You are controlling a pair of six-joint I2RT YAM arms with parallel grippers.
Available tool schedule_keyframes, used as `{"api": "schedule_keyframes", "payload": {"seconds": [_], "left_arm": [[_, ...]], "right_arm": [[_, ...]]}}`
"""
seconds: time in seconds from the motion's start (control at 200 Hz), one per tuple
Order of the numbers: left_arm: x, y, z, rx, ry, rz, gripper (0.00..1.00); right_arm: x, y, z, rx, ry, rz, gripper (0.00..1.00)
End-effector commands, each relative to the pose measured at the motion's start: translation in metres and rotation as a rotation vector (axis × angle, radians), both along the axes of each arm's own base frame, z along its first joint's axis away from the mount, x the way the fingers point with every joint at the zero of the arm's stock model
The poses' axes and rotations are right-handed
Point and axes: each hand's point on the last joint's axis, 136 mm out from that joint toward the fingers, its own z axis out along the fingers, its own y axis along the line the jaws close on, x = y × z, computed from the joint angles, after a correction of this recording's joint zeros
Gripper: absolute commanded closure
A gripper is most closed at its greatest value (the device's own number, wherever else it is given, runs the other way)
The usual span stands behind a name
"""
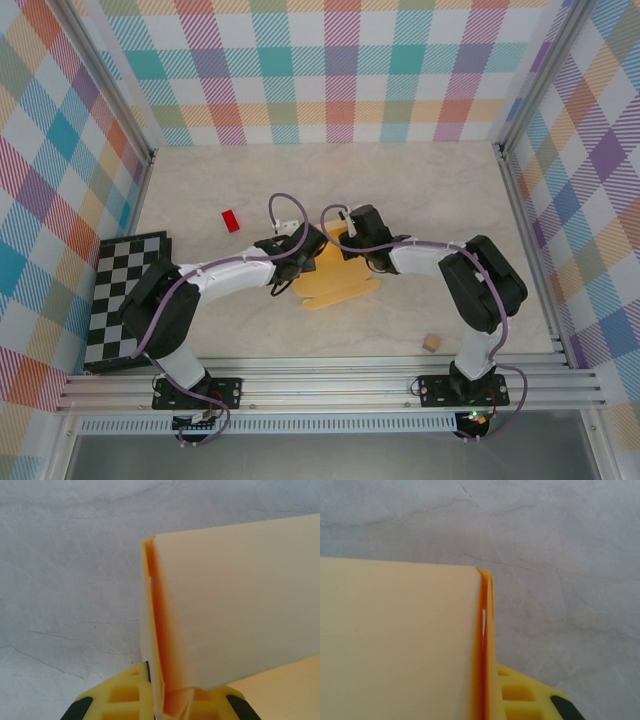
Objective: Fold the paper box
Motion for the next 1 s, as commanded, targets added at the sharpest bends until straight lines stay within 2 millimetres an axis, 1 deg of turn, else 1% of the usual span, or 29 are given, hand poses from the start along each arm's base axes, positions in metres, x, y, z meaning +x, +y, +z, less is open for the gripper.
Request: {"api": "schedule_keyframes", "payload": {"seconds": [0.0,0.035,0.06,0.22,0.31,0.365,0.41,0.51,0.6,0.665,0.735,0.82,0.895,0.995], "left_arm": [[0.005,-0.017,0.018,-0.116,-0.009,0.045,1.0],[0.005,-0.018,0.019,-0.122,0.0,0.051,1.0],[0.005,-0.018,0.019,-0.125,0.003,0.055,1.0],[0.006,-0.019,0.017,-0.122,0.012,0.059,1.0],[0.007,-0.019,0.015,-0.112,0.013,0.06,1.0],[0.008,-0.018,0.012,-0.1,0.013,0.059,1.0],[0.01,-0.016,0.011,-0.086,0.012,0.057,1.0],[0.011,-0.012,0.006,-0.053,0.01,0.058,1.0],[0.014,-0.014,0.003,-0.039,0.002,0.029,1.0],[0.014,-0.012,0.002,-0.01,-0.002,0.012,1.0],[0.015,-0.006,0.001,0.019,-0.009,0.005,1.0],[0.015,-0.001,0.0,0.038,-0.012,0.003,1.0],[0.015,0.003,-0.001,0.048,-0.009,0.003,1.0],[0.016,0.004,-0.002,0.054,-0.011,-0.003,1.0]], "right_arm": [[-0.006,-0.031,-0.026,-0.126,0.087,-0.167,0.98],[-0.006,-0.045,-0.027,-0.175,0.086,-0.239,0.97],[-0.006,-0.052,-0.027,-0.193,0.086,-0.269,0.97],[-0.014,-0.069,-0.029,-0.261,0.128,-0.341,0.94],[-0.015,-0.065,-0.028,-0.245,0.137,-0.327,0.9],[-0.017,-0.056,-0.025,-0.187,0.14,-0.285,0.81],[-0.018,-0.048,-0.02,-0.135,0.148,-0.258,0.78],[-0.021,-0.038,-0.006,-0.063,0.15,-0.214,0.69],[-0.024,-0.029,0.007,0.01,0.151,-0.143,0.63],[-0.027,-0.029,0.023,0.057,0.132,-0.087,0.58],[-0.03,-0.035,0.041,0.112,0.109,-0.037,0.53],[-0.034,-0.047,0.064,0.151,0.091,0.014,0.5],[-0.039,-0.059,0.081,0.128,0.059,0.039,0.49],[-0.046,-0.066,0.102,0.099,-0.007,0.08,0.48]]}}
